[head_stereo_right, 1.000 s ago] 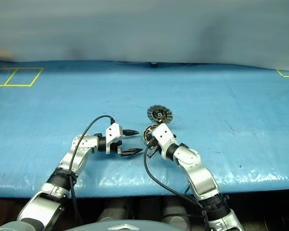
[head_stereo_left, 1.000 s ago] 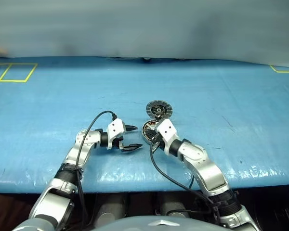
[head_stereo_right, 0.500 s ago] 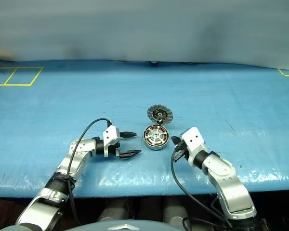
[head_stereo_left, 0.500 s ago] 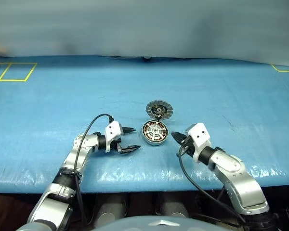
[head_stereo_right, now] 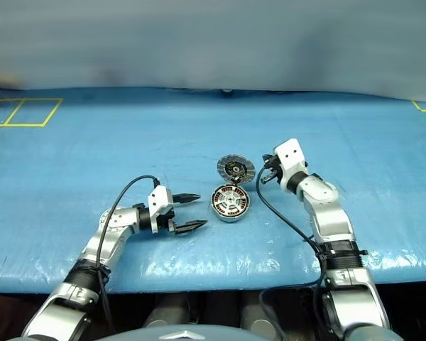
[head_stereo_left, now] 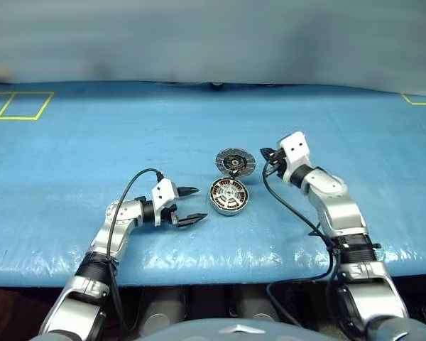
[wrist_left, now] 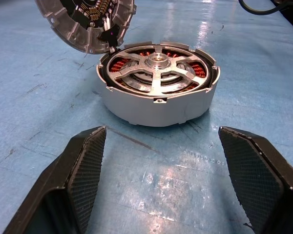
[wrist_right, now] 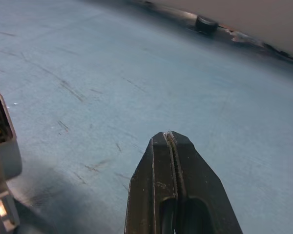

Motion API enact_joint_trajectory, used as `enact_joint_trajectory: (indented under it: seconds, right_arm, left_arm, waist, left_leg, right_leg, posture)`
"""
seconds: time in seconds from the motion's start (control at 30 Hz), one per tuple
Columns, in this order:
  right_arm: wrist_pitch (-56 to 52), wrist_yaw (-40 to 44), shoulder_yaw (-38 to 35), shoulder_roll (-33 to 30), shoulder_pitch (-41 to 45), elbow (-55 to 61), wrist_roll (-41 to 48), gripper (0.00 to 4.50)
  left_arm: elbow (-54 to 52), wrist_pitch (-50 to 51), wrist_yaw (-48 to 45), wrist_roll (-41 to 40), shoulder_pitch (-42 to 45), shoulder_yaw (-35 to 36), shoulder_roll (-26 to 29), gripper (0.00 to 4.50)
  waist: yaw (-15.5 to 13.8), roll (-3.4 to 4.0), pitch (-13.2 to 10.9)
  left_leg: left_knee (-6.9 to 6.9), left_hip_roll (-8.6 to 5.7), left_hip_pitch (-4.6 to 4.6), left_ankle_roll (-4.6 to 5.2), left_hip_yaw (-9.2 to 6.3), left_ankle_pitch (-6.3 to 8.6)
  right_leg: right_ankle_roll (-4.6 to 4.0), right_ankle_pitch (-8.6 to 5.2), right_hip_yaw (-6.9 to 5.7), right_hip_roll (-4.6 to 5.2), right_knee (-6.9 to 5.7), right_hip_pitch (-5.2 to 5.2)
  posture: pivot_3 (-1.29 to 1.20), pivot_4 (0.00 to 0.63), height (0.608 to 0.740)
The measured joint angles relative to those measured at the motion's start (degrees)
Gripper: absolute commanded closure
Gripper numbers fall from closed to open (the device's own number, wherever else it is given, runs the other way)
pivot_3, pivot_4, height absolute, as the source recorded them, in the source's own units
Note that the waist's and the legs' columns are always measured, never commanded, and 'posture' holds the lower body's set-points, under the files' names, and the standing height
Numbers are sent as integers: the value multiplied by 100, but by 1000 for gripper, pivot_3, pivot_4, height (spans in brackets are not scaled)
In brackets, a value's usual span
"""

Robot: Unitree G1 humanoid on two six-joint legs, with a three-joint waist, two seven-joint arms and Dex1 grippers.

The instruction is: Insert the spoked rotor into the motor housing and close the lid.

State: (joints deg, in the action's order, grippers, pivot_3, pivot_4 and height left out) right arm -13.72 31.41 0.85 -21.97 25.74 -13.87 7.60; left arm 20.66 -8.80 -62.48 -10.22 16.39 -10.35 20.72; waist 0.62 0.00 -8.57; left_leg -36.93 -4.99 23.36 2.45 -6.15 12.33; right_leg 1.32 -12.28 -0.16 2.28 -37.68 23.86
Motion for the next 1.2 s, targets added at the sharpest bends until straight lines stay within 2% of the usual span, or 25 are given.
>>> enact_joint_trajectory:
  seconds: [0.27, 0.43, 0.6, 0.8, 0.97, 1.2]
  right_arm:
    - [59, 1340, 117, 199, 257, -6, 679, 4477]
    - [-217, 2040, 406, -35, 218, 641, 898, 4477]
    - [-564, 2514, 896, -381, -206, 1352, 896, 4477]
    - [-539, 2444, 1454, -661, -566, 1549, 328, 4477]
    - [-350, 2343, 1634, -864, -762, 1896, -36, 4477]
    - [-124, 1699, 1617, -649, -1389, 2324, -224, 4477]
  left_arm:
    - [-77, 218, -31, -21, -124, 26, 41, 564]
    - [-103, 337, -101, -29, -148, 26, 88, 564]
    - [-121, 362, -122, -55, -174, 28, 101, 564]
    - [-129, 364, -121, -64, -180, 28, 104, 564]
    - [-130, 376, -123, -85, -186, 28, 112, 564]
    - [-130, 354, -115, -115, -186, 27, 75, 564]
  waist:
    - [4, 6, -3]
    - [1, 7, -4]
    - [-5, 8, -4]
    - [-8, 8, -4]
    - [-18, 7, -4]
    - [-47, 4, -2]
  left_leg:
    - [-3, 0, -1, 1, -1, 0]
    - [-3, 0, 0, 0, -2, 1]
    - [-4, 0, 7, -1, -5, 4]
    - [-6, 0, 11, -3, -5, 3]
    - [-8, 0, 10, -3, -5, 4]
    - [-12, 0, 6, -6, -9, 5]
  right_leg:
    - [0, 0, 0, 0, -2, -1]
    - [0, 0, 0, 2, -1, 0]
    - [-3, -3, -2, 6, 0, 6]
    - [-3, -3, -2, 6, -2, 11]
    - [-1, -3, -4, 6, -1, 7]
    - [13, -11, -6, 7, -1, 0]
  posture:
    - [0, 150, 740]
    - [0, 150, 740]
    - [0, 150, 740]
    - [0, 150, 740]
    - [0, 150, 740]
    - [0, 150, 740]
